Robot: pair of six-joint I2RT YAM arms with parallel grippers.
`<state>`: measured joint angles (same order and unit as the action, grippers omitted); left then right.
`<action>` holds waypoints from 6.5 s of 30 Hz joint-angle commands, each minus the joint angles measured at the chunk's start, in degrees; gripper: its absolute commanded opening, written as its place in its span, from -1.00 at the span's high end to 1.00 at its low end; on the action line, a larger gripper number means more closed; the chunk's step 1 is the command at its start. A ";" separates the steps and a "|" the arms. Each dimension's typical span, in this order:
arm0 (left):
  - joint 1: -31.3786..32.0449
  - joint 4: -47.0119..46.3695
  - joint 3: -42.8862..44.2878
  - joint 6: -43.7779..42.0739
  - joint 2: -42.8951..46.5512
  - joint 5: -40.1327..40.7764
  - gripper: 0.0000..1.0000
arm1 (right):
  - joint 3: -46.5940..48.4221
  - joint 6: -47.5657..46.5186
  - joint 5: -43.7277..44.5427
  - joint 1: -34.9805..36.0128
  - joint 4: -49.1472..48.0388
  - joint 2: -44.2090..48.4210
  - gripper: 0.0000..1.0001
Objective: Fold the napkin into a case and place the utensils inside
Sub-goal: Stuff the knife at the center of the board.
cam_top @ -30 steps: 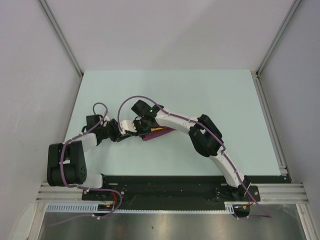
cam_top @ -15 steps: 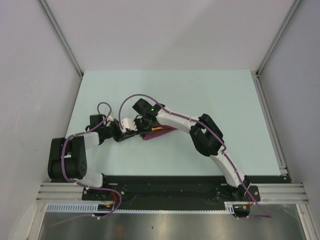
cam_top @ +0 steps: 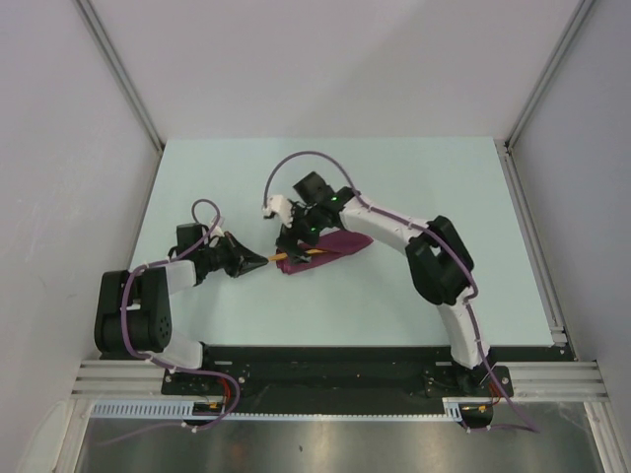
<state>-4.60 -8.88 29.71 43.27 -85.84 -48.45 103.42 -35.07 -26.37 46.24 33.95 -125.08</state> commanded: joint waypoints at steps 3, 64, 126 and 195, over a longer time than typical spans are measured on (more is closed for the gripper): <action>0.38 -0.25 -0.01 -2.40 0.76 0.64 1.00 | -10.07 28.44 8.08 -8.94 -12.23 15.73 -0.99; 0.73 -1.22 -2.21 -2.13 5.77 0.37 1.00 | -28.88 46.67 18.63 -21.01 -13.56 17.67 1.00; 0.30 -48.92 -18.90 22.81 -0.90 -6.57 1.00 | -31.52 48.25 16.88 -22.25 -14.97 10.29 1.00; 13.57 -89.99 -18.11 41.99 -20.85 6.44 1.00 | -29.15 47.29 16.09 -19.96 -14.27 6.60 1.00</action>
<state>8.25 -74.43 10.28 86.78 -105.16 -42.52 74.91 13.04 -11.05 24.69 18.87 -113.78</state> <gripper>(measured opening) 0.004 0.007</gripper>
